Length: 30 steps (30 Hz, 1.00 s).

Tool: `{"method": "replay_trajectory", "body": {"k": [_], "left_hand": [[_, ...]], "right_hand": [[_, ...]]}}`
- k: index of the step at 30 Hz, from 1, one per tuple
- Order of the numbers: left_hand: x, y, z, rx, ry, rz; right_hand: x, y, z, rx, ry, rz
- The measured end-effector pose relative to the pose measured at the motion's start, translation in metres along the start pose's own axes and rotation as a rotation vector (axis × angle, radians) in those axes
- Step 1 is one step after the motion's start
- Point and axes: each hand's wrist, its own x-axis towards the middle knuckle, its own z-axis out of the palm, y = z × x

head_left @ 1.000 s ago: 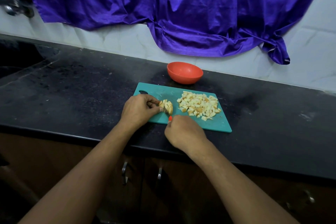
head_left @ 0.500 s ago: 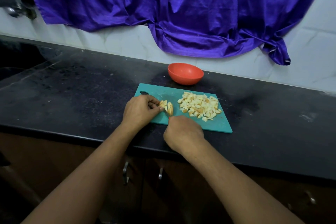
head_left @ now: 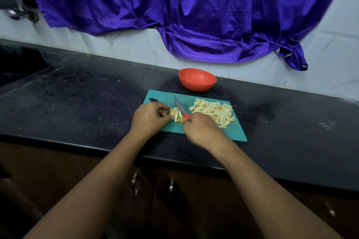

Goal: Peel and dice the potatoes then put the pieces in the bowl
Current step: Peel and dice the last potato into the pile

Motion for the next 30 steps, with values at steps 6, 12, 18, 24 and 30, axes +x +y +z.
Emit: {"method": "replay_trajectory", "body": {"k": [6, 12, 18, 24, 30], "left_hand": [[0.001, 0.004, -0.003, 0.052, -0.088, 0.013], [0.008, 0.016, -0.004, 0.21, -0.221, 0.027], [0.012, 0.028, 0.01, 0.431, -0.154, 0.066], [0.021, 0.028, 0.011, 0.42, -0.165, 0.161], [0.036, 0.018, 0.009, 0.348, -0.217, 0.239]], "right_hand": [[0.008, 0.031, 0.01, 0.092, 0.186, -0.036], [0.009, 0.051, 0.03, 0.11, 0.325, -0.142], [0.005, 0.06, 0.037, 0.328, 0.447, -0.197], [0.008, 0.065, 0.039, 0.405, 0.443, -0.218], [0.01, 0.067, 0.04, 0.4, 0.448, -0.244]]}}
